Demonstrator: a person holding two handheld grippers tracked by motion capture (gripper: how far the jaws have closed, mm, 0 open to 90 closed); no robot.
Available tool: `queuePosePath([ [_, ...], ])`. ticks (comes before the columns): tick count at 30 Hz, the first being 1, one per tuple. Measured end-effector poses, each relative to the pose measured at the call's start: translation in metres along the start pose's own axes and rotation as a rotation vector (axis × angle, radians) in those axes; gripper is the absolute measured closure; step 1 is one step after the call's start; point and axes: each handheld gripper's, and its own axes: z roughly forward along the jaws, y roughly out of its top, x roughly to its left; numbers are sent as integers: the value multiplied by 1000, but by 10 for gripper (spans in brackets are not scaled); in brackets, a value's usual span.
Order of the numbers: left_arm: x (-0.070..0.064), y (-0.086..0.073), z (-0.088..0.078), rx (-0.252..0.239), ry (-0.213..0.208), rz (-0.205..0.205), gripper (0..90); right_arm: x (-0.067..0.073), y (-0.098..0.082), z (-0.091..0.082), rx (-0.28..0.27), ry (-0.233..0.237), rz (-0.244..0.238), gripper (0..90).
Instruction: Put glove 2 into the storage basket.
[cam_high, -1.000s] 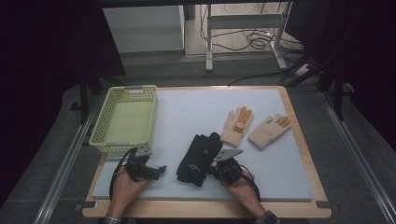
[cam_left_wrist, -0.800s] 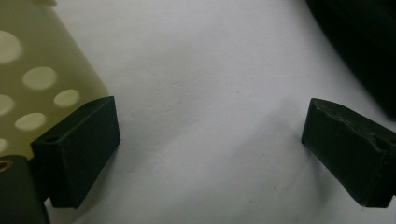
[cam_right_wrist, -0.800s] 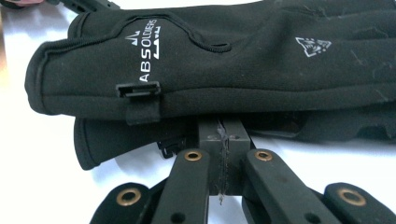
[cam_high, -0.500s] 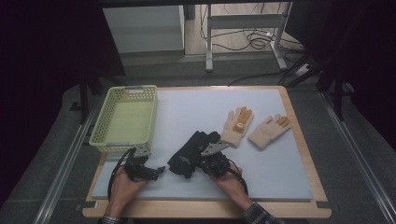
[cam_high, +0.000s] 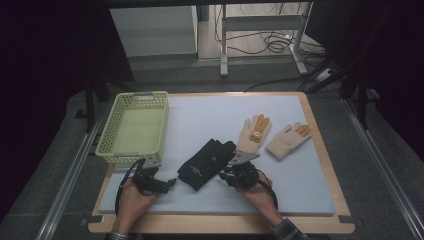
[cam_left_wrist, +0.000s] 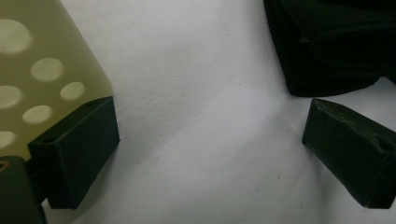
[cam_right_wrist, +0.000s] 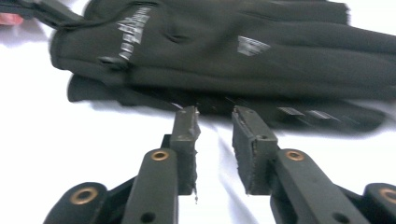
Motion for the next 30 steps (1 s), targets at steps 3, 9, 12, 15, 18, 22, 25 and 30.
queuePosePath([
  [3, 0, 0, 0, -1, -4, -6, 35, -12, -7, -15, -20, -29, 29, 600],
  [9, 0, 0, 0, -1, -5, -7, 34, -35, -25, -42, -26, -104, 44, 448],
  [12, 0, 0, 0, 0, -11, -5, 25, -47, -35, -50, -22, -135, 52, 381],
  [15, -1, 0, -1, 1, -18, -14, 13, -55, -41, -53, 7, -170, 53, 329],
  [18, -2, 2, -3, 9, -39, -22, 8, -61, -45, -52, 28, -198, 50, 277],
  [22, -7, 7, -9, 1, -66, -16, 0, -63, -48, -49, 37, -199, 55, 255],
  [25, -13, 14, -14, -4, -80, 3, 0, -63, -49, -48, 36, -203, 54, 253],
  [30, -21, 27, -23, -11, -110, 20, 0, -63, -49, -48, 36, -204, 51, 252],
])
